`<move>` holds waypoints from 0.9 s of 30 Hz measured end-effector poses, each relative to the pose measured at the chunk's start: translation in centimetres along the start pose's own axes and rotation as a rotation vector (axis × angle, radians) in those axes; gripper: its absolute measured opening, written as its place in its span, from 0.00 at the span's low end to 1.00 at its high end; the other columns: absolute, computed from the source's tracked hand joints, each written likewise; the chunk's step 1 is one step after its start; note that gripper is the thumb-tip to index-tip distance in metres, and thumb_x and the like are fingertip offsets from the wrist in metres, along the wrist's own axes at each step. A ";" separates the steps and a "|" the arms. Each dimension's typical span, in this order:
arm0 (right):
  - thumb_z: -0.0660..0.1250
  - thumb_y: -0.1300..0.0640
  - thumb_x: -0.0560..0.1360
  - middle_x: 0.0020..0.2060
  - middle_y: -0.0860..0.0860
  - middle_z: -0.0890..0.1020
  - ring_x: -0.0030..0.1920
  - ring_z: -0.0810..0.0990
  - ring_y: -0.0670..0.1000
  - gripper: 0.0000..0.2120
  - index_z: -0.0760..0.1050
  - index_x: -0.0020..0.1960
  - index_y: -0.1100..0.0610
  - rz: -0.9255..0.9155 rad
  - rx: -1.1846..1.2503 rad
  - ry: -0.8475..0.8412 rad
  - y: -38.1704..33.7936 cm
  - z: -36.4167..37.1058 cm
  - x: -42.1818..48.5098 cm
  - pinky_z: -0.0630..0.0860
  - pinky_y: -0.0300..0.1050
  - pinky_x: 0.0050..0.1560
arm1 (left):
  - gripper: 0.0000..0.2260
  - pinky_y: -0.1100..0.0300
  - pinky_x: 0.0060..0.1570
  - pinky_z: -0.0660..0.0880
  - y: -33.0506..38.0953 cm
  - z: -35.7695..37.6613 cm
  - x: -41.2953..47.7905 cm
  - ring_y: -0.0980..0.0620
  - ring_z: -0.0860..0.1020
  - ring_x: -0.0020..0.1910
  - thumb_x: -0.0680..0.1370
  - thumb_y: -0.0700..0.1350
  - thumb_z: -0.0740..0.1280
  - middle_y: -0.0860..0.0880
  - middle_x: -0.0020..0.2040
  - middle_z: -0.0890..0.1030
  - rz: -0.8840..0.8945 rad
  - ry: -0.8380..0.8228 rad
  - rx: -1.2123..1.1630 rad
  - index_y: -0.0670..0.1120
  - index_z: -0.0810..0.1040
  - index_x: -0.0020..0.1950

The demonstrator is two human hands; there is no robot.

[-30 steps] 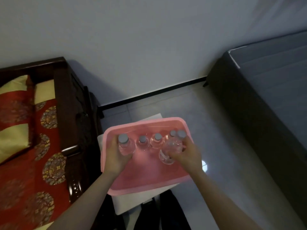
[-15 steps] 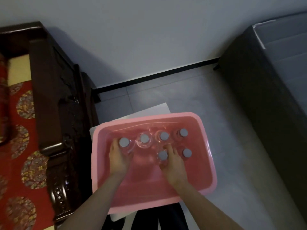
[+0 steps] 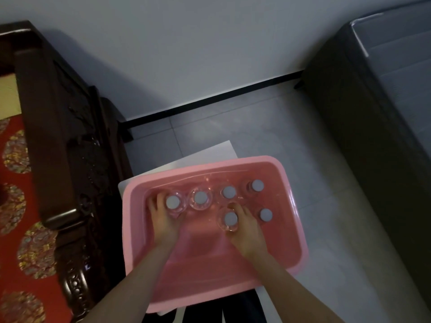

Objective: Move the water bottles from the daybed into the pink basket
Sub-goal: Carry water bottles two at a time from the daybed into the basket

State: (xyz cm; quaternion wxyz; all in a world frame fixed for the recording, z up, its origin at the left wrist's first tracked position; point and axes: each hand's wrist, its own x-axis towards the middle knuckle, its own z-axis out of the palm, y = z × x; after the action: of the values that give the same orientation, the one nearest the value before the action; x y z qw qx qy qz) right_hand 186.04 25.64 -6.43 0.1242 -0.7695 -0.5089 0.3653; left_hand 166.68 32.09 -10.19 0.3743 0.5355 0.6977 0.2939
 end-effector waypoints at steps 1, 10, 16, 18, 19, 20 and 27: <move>0.70 0.62 0.67 0.59 0.49 0.75 0.54 0.79 0.56 0.24 0.71 0.61 0.52 -0.006 -0.003 0.012 0.0 -0.2 -0.1 0.78 0.54 0.45 | 0.30 0.58 0.58 0.66 0.1 0.0 0.1 0.50 0.71 0.54 0.60 0.38 0.80 0.49 0.57 0.69 0.002 0.006 -0.006 0.55 0.70 0.55; 0.71 0.61 0.67 0.49 0.48 0.79 0.45 0.78 0.54 0.17 0.76 0.54 0.53 -0.250 -0.195 0.084 -0.5 -2.5 -2.2 0.65 0.42 0.31 | 0.16 0.73 0.49 0.66 2.0 -3.2 -0.2 0.57 0.72 0.49 0.68 0.43 0.77 0.50 0.50 0.77 0.173 -0.058 0.107 0.47 0.78 0.54; 0.77 0.69 0.52 0.35 0.50 0.77 0.33 0.76 0.53 0.20 0.75 0.40 0.56 -0.482 -0.456 0.088 -1.8 -3.6 -2.0 0.57 0.38 0.22 | 0.08 0.55 0.41 0.75 3.7 -4.8 0.3 0.43 0.79 0.41 0.73 0.40 0.71 0.45 0.47 0.80 0.396 -0.213 0.405 0.44 0.79 0.51; 0.76 0.70 0.52 0.34 0.51 0.77 0.33 0.76 0.53 0.19 0.75 0.38 0.57 -0.483 -0.461 0.082 -1.7 -3.8 -1.7 0.59 0.39 0.23 | 0.06 0.54 0.42 0.75 4.3 -4.8 0.9 0.41 0.79 0.42 0.72 0.38 0.71 0.43 0.45 0.80 0.417 -0.259 0.442 0.42 0.80 0.48; 0.76 0.71 0.52 0.34 0.51 0.77 0.33 0.76 0.54 0.19 0.75 0.38 0.58 -0.480 -0.460 0.082 -1.7 -3.9 -1.6 0.60 0.39 0.24 | 0.05 0.54 0.42 0.75 4.6 -4.7 1.1 0.41 0.79 0.43 0.71 0.37 0.71 0.44 0.45 0.81 0.424 -0.269 0.436 0.42 0.80 0.46; 0.75 0.71 0.52 0.35 0.51 0.77 0.34 0.76 0.54 0.19 0.74 0.38 0.58 -0.478 -0.454 0.083 -1.6 -4.0 -1.6 0.60 0.39 0.25 | 0.05 0.55 0.43 0.75 4.7 -4.7 1.3 0.43 0.79 0.43 0.71 0.36 0.71 0.45 0.45 0.81 0.433 -0.271 0.424 0.42 0.80 0.46; 0.73 0.73 0.54 0.36 0.53 0.77 0.36 0.75 0.55 0.17 0.74 0.38 0.60 -0.515 -0.403 0.091 -1.2 -3.9 -1.3 0.61 0.41 0.30 | 0.09 0.67 0.48 0.67 4.2 -4.8 0.9 0.46 0.79 0.47 0.72 0.35 0.71 0.46 0.49 0.81 0.457 -0.273 0.362 0.43 0.81 0.50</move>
State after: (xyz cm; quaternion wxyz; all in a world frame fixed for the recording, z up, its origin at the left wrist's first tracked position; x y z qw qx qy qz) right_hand 187.61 25.76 -2.49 0.0802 -0.6404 -0.7426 0.1789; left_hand 164.74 34.00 -4.32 0.2876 0.7705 0.5437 0.1670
